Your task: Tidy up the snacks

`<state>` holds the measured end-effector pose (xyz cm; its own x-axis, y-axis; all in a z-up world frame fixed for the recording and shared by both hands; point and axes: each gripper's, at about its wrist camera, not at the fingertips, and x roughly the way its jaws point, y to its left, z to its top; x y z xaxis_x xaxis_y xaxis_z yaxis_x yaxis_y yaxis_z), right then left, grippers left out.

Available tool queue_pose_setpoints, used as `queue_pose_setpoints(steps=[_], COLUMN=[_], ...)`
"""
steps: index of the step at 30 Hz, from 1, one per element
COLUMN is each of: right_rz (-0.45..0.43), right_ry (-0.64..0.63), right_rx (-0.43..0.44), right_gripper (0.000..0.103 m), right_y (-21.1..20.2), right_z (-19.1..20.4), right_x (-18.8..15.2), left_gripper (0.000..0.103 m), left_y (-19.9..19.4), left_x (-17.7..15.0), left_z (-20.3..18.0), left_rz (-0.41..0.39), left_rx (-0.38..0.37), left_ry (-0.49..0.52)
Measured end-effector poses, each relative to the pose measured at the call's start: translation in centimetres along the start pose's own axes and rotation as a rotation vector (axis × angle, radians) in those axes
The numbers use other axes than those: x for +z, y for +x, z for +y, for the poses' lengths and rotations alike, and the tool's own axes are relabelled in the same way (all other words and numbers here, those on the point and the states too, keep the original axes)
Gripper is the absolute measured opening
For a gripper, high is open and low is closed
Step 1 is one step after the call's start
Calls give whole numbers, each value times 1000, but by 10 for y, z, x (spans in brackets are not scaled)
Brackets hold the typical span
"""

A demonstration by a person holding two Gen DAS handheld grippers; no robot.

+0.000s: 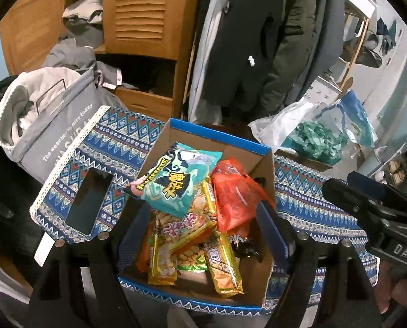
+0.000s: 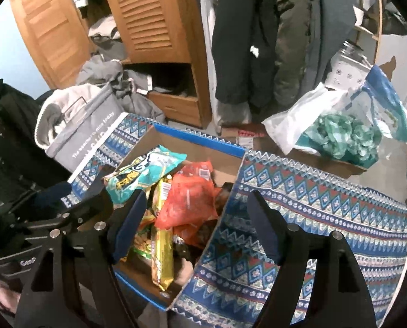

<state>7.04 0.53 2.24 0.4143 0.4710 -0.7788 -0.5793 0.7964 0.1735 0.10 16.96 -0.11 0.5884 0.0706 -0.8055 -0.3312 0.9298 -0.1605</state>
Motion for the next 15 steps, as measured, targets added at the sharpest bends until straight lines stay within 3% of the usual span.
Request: queue_pose_setpoints(steps=[3, 15], right_rz=[-6, -57], right_ry=[2, -6], right_rx=[8, 23], right_gripper=[77, 82], right_y=[-9, -43], right_z=[-2, -6], right_x=[-4, -17], left_gripper=[87, 87], left_y=[-4, -21], left_x=[0, -5], left_z=[-4, -30], left_rz=[-9, -68], left_rx=[-4, 22], left_ry=[8, 97])
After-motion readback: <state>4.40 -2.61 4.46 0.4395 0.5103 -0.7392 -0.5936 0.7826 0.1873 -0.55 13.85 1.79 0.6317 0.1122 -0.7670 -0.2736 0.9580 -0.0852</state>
